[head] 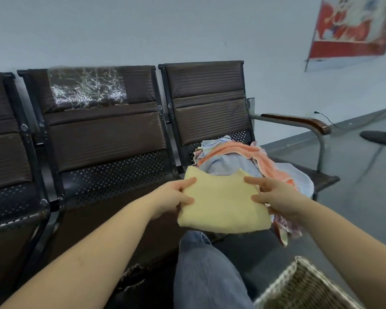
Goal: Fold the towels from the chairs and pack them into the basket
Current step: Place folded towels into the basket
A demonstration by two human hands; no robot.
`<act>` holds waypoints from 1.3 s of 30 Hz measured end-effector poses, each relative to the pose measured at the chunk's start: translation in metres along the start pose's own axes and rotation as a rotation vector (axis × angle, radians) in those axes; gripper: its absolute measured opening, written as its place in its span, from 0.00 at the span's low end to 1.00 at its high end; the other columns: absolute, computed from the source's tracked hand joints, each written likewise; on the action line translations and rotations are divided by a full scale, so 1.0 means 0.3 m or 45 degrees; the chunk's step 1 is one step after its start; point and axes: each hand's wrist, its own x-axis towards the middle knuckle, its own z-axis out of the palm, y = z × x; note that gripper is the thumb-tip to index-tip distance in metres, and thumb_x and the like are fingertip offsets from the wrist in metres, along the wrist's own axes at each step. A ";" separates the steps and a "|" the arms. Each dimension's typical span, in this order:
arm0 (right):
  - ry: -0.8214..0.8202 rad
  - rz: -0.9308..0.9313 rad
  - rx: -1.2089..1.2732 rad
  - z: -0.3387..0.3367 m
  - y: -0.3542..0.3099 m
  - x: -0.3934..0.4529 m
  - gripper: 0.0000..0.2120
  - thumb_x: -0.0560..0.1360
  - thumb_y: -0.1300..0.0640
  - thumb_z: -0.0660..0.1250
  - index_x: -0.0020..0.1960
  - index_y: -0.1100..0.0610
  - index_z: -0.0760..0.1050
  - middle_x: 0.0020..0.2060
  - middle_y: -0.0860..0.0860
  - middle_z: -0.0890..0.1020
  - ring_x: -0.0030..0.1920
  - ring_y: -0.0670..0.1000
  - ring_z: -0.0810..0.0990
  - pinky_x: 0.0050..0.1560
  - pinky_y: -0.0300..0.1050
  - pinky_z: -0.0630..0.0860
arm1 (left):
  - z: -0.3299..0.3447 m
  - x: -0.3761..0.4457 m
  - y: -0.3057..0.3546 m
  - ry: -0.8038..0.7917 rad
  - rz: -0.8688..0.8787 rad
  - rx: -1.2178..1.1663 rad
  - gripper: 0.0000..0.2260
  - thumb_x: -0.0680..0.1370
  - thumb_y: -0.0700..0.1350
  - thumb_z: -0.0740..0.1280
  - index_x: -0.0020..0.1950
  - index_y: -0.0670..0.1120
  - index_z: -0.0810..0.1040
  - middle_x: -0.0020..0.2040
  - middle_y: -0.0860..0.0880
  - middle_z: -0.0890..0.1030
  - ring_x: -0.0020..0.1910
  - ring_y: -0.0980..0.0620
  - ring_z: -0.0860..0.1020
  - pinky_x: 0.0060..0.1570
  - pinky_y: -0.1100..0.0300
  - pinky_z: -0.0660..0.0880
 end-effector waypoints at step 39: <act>0.837 0.476 0.207 -0.090 0.849 -0.573 0.26 0.77 0.63 0.64 0.64 0.35 0.66 0.56 0.48 0.80 0.56 0.52 0.79 0.61 0.49 0.75 | 0.944 0.297 -0.102 -0.962 0.139 0.634 0.33 0.74 0.35 0.66 0.72 0.62 0.64 0.66 0.54 0.72 0.62 0.55 0.73 0.61 0.61 0.70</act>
